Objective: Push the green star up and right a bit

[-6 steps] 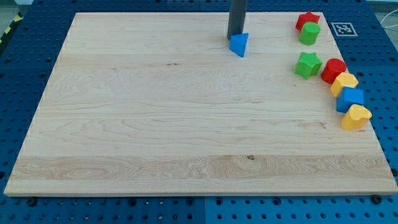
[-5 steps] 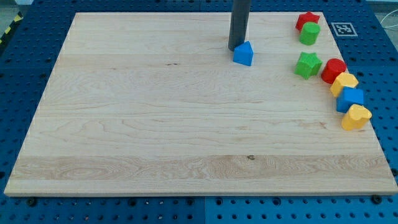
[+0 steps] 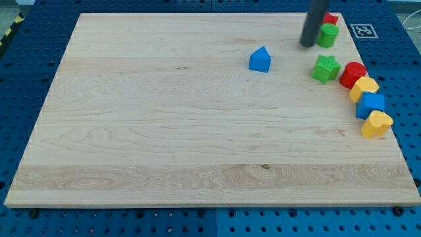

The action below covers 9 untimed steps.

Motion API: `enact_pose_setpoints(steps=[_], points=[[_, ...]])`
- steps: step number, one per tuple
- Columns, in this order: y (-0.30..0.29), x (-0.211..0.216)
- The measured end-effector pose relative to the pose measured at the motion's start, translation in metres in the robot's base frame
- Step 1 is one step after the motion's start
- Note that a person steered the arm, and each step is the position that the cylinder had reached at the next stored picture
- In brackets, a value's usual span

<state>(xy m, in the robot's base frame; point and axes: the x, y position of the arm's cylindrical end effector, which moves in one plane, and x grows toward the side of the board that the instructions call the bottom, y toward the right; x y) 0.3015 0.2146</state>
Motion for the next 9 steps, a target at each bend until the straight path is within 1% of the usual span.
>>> enact_pose_setpoints(steps=[1,2,3,4,5,6,9], points=[[0.028,0.029],[0.036,0.065],[0.029,0.097],[0.0,0.113],[-0.011,0.114],[-0.011,0.105],[0.002,0.033]])
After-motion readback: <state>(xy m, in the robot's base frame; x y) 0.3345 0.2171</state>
